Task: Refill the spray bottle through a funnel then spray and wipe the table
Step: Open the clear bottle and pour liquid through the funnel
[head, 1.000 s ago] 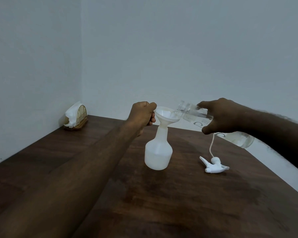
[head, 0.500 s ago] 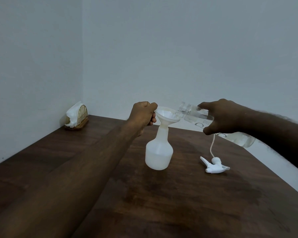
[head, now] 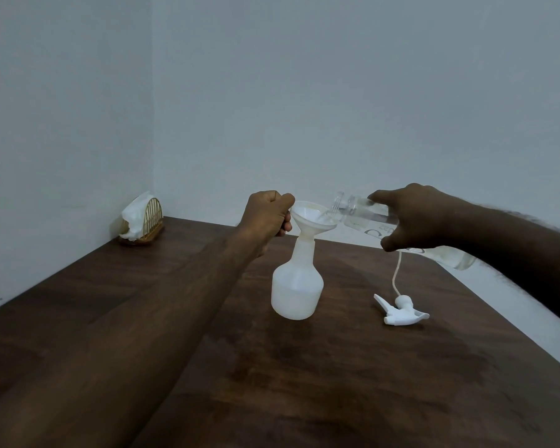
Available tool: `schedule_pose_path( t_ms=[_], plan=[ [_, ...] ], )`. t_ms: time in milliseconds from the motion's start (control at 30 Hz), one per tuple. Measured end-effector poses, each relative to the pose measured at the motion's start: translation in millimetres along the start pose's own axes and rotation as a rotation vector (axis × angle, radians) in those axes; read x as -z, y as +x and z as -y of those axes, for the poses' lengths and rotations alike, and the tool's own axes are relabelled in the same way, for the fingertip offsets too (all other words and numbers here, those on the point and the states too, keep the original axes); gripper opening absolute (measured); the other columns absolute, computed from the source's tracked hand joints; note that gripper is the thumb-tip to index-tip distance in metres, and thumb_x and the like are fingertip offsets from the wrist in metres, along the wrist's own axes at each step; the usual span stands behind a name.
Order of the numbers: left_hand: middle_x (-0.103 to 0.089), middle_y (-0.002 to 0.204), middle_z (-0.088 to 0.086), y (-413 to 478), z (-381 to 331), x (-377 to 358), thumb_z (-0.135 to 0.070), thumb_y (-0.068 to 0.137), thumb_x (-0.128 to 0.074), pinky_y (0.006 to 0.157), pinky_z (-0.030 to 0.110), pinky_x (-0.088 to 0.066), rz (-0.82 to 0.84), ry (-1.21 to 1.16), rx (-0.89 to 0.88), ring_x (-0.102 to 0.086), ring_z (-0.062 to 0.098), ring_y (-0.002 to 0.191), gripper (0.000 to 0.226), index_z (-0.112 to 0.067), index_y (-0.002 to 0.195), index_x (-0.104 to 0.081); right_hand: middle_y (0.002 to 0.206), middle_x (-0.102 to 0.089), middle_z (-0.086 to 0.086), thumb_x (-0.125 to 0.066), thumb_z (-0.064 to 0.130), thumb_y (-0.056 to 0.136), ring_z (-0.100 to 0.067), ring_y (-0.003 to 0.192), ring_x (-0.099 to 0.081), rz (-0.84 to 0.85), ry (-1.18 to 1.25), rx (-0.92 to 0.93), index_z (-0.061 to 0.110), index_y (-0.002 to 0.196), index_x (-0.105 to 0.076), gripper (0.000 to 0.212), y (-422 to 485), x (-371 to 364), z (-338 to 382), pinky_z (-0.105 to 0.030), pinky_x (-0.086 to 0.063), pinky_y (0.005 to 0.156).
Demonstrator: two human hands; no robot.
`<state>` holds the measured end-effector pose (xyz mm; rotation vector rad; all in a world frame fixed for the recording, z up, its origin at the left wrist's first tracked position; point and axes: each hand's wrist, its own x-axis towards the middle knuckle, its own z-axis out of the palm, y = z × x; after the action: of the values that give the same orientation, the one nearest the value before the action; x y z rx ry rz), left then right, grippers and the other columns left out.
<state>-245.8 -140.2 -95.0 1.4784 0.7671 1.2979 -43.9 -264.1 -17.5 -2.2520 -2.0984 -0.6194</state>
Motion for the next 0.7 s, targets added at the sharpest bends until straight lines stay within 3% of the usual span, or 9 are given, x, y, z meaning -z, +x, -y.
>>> schedule_pose_path(
  t_ms=[233,700],
  plan=[
    [-0.051,0.057,0.006,-1.4,0.1,-1.2,-0.013,0.089,-0.053,0.047,0.024,-0.041,-0.01,0.01,-0.01,-0.047,0.01,0.041,0.014,-0.006,0.076,-0.054,0.092,-0.063,0.0,-0.078,0.041,0.069,-0.024,0.088,-0.055,-0.005,-0.006,-0.001,0.03,0.143,-0.042,0.082,2.6,-2.5,-3.8,-0.037,-0.053,0.081],
    [-0.052,0.059,0.008,-2.8,-1.2,-1.3,-0.013,0.089,-0.053,0.05,0.026,-0.043,-0.02,0.038,-0.02,-0.049,0.009,0.04,0.013,-0.006,0.079,-0.057,0.092,-0.062,0.001,-0.077,0.041,0.07,-0.023,0.088,-0.053,-0.016,-0.02,0.004,0.03,0.143,-0.041,0.082,3.6,-6.3,-6.5,-0.035,-0.051,0.079]
  ],
)
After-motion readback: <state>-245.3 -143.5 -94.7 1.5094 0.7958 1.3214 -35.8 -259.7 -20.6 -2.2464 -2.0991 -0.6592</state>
